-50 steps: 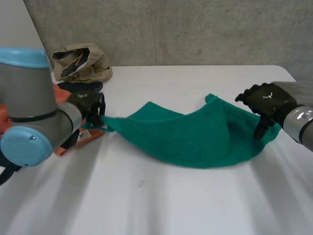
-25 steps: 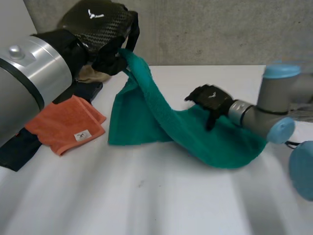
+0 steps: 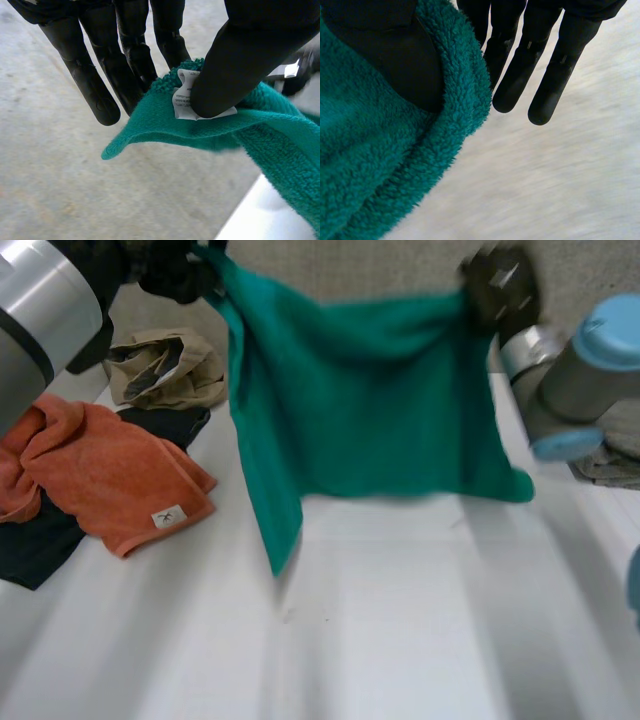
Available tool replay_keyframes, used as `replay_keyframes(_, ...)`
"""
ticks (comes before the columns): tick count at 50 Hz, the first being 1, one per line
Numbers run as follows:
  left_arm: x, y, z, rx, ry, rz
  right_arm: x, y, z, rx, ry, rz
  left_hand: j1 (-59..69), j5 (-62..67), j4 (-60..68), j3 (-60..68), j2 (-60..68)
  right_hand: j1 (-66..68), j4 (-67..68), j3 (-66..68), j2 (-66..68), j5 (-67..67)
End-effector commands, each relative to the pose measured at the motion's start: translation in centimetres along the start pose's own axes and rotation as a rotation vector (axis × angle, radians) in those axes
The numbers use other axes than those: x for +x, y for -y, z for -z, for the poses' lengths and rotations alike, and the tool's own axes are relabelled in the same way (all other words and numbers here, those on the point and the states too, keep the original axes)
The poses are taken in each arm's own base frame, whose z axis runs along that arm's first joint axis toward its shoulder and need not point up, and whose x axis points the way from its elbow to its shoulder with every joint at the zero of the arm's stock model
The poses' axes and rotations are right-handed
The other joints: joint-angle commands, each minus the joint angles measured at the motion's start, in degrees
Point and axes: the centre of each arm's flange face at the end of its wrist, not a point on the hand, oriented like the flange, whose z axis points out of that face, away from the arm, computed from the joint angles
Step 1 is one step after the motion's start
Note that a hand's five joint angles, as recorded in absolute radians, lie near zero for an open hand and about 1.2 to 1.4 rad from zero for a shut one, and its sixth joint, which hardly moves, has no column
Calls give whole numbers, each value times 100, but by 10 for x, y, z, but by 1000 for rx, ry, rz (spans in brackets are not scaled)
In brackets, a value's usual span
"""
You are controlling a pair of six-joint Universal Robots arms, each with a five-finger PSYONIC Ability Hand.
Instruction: Fold the laundry.
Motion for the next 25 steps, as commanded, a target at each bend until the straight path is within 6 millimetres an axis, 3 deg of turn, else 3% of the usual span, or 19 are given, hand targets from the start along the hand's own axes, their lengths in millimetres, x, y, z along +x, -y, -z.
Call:
replay_keyframes(1,-24,-15,-28,67,129,-59,60,52,-13,146,-155,28,1416,1371,1131,1168,1145,1466,1155,1200,1260,1460)
replay_keyframes(5,-30,-40,-41,56,164,-81,62,46,5,59,-111,27,1416,1371,1131,1168,1145,1466,1155,1200,1260,1460)
replay_keyframes(9,-20,-86,-43,-56,135,-63,48,25,37,-63,-19,18,1416,1371,1131,1168,1145,1466,1155,1200,1260,1460)
replay_keyframes(10,-13,-108,-41,-119,116,-52,41,16,51,-107,14,15,1416,1371,1131,1168,1145,1466,1155,1200,1260,1460)
replay_keyframes(13,-1,-144,-33,-222,82,-37,32,2,74,-180,55,14,1416,1371,1131,1168,1145,1466,1155,1200,1260,1460)
replay_keyframes(14,8,-165,-26,-285,58,-26,23,-9,92,-236,90,15,1416,1371,1131,1168,1145,1466,1155,1200,1260,1460)
replay_keyframes(17,23,-196,-14,-373,19,-16,10,-26,118,-328,140,25,1416,1371,1131,1168,1145,1466,1155,1200,1260,1460)
replay_keyframes(18,33,-214,-5,-427,-10,-14,0,-37,136,-388,177,32,1416,1371,1131,1168,1145,1466,1155,1200,1260,1460)
replay_keyframes(22,53,-252,14,-513,-74,-47,-19,-58,172,-514,261,65,1416,1371,1131,1168,1145,1466,1155,1200,1260,1460)
replay_keyframes(25,62,-268,24,-541,-107,-81,-28,-67,188,-578,308,78,1416,1371,1131,1168,1145,1466,1155,1200,1260,1460)
